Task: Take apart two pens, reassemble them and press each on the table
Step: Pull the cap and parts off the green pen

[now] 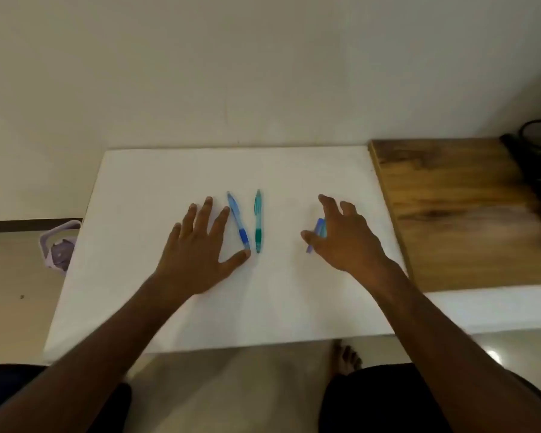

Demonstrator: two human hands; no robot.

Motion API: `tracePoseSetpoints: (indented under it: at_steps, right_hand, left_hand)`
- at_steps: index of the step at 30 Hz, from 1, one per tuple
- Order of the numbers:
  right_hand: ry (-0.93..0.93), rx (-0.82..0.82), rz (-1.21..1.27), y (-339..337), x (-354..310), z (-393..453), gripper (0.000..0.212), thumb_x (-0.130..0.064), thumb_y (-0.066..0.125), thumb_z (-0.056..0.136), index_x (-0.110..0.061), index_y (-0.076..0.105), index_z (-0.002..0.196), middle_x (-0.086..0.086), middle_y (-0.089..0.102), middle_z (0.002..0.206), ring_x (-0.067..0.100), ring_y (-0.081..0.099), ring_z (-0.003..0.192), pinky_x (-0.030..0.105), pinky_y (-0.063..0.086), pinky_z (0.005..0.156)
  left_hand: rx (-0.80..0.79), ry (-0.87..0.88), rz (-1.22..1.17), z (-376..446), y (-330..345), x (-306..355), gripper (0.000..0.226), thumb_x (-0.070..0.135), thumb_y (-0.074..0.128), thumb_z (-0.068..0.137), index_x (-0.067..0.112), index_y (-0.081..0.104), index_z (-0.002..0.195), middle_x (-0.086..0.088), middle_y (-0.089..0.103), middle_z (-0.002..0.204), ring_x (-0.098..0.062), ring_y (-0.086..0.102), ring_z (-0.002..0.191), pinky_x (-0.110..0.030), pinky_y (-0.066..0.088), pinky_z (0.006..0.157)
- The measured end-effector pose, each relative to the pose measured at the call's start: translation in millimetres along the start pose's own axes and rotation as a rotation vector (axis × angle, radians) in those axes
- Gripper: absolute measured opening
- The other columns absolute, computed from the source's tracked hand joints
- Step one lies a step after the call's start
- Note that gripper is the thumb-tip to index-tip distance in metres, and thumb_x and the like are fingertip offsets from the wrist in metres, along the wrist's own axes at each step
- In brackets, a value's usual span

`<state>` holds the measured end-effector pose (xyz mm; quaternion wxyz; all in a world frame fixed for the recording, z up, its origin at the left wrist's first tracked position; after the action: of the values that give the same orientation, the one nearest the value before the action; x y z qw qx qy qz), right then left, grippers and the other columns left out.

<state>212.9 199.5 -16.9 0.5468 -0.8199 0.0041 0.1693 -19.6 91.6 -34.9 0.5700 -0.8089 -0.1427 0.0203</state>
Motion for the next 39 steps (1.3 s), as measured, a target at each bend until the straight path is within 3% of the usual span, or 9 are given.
tracePoseSetpoints:
  at_steps: [2,5,10,12,16,25,29,34,39]
  right_hand:
    - [-0.017,0.030,-0.005,-2.5,3.5,-4.1,0.073,-0.044,0.062,0.102,-0.023,0.027,0.161,0.018,0.048,0.150,0.037,0.053,0.134,0.049,0.053,0.106]
    - [-0.015,0.084,0.010,-7.5,6.5,-2.4,0.058,-0.023,0.059,0.105,-0.016,0.036,0.158,0.018,0.054,0.141,0.035,0.054,0.130,0.042,0.052,0.105]
    - [0.002,0.109,0.111,-6.7,-4.1,-6.1,0.054,-0.018,0.062,0.103,-0.011,0.044,0.154,0.018,0.058,0.138,0.034,0.057,0.130,0.040,0.051,0.104]
    - [-0.014,0.168,0.064,-3.6,-7.7,-10.2,0.045,-0.016,0.064,0.101,-0.010,0.054,0.145,0.016,0.059,0.131,0.032,0.062,0.121,0.041,0.056,0.099]
    - [-0.069,0.222,0.011,1.0,-16.7,-8.5,0.021,-0.005,0.063,0.096,-0.009,0.069,0.116,0.011,0.060,0.117,0.028,0.066,0.104,0.040,0.060,0.088]
    - [-0.006,0.119,-0.021,2.2,-9.1,22.3,0.026,-0.005,0.077,0.091,-0.016,0.073,0.115,0.009,0.069,0.118,0.022,0.069,0.098,0.026,0.056,0.087]
    - [-0.058,0.286,-0.044,-14.9,-21.4,11.7,0.022,-0.024,0.076,0.096,-0.021,0.070,0.117,0.005,0.063,0.112,0.017,0.061,0.093,0.027,0.054,0.079]
    - [-0.128,0.128,0.000,18.1,-35.7,3.6,0.022,-0.039,0.079,0.093,-0.024,0.069,0.106,0.000,0.059,0.103,0.016,0.063,0.090,0.024,0.048,0.075]
    - [-0.149,0.259,0.006,0.6,-41.3,9.3,0.019,-0.034,0.075,0.096,-0.023,0.071,0.111,0.001,0.063,0.109,0.016,0.064,0.097,0.025,0.054,0.085]
  left_hand:
    - [-0.052,-0.014,0.010,-8.3,0.8,-3.6,0.103,0.080,0.037,0.095,0.022,-0.002,0.170,-0.005,-0.015,0.177,-0.030,-0.003,0.165,-0.050,0.017,0.132]
    - [-0.111,-0.024,0.027,-19.1,-8.8,-11.9,0.097,0.075,0.042,0.098,0.022,0.004,0.170,-0.006,-0.007,0.178,-0.028,0.004,0.165,-0.048,0.024,0.129]
    - [-0.053,0.044,-0.056,-47.4,-34.4,-8.5,0.093,0.074,0.045,0.098,0.026,0.010,0.169,0.001,0.008,0.178,-0.023,0.017,0.163,-0.047,0.032,0.124]
    - [0.027,0.082,-0.042,-52.4,-37.5,-5.8,0.089,0.071,0.047,0.098,0.026,0.015,0.168,-0.001,0.016,0.177,-0.025,0.025,0.160,-0.047,0.036,0.121]
    - [-0.027,0.093,-0.021,-40.6,-34.4,-1.3,0.083,0.067,0.051,0.100,0.027,0.023,0.166,-0.002,0.031,0.171,-0.025,0.037,0.153,-0.046,0.043,0.117]
    - [0.014,0.155,0.012,-12.5,-29.5,10.2,0.067,0.062,0.052,0.101,0.030,0.038,0.158,0.004,0.048,0.155,-0.016,0.054,0.135,-0.034,0.054,0.097]
    - [0.073,0.187,-0.043,-4.1,-28.1,18.4,0.067,0.058,0.056,0.102,0.035,0.032,0.160,0.002,0.039,0.158,-0.018,0.053,0.134,-0.031,0.055,0.085]
    - [0.096,0.286,-0.059,2.2,-19.4,33.0,0.062,0.058,0.057,0.100,0.039,0.038,0.157,0.004,0.027,0.164,-0.016,0.050,0.133,-0.028,0.056,0.086]
    - [0.103,0.272,-0.052,9.4,-19.9,31.0,0.057,0.060,0.057,0.100,0.033,0.050,0.149,0.006,0.030,0.163,-0.015,0.050,0.133,-0.030,0.058,0.088]
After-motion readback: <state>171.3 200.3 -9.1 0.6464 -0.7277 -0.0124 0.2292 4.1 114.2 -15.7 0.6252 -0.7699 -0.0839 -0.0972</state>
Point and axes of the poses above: each hand's wrist, its own z-axis towards the middle knuckle, its own y-axis out of the palm, x = y × z, the point moved 10 cm from there along z, towards the middle knuckle
